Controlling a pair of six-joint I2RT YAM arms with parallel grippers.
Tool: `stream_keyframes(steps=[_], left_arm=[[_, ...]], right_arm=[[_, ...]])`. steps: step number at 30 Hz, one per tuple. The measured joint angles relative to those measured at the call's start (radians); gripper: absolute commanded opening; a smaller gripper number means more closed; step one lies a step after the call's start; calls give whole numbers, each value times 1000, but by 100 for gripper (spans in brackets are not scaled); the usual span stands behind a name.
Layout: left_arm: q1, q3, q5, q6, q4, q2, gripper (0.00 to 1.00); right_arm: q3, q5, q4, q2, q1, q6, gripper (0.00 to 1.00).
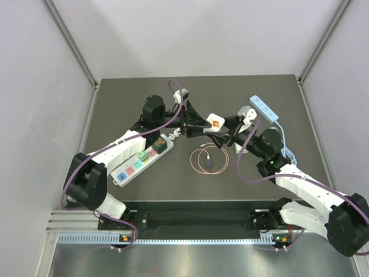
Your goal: Insert the plug
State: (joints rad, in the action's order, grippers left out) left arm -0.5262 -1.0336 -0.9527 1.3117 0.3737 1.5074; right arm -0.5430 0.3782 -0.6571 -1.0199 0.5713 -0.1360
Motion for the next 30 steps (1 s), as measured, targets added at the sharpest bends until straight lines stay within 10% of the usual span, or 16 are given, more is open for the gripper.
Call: stream_keyframes(steps=[9,14,17,24,30], left_arm=[[-6,0,-27,26,56,0,0],[-12,0,-34,39,70,0,0],[-15,0,-38,40,74,0,24],[-19,-13,-40,-34,11,-1,62],[-25,-60,-19,-151,-144,-13,70]], right_arm=[[2,118,-9,16,-51,-6,66],[6,150,-30,18,-63,2,24],[6,163,-38,18,-66,5,0],[6,173,19,42,-66,45,0],[19,177,43,53,-66,53,0]])
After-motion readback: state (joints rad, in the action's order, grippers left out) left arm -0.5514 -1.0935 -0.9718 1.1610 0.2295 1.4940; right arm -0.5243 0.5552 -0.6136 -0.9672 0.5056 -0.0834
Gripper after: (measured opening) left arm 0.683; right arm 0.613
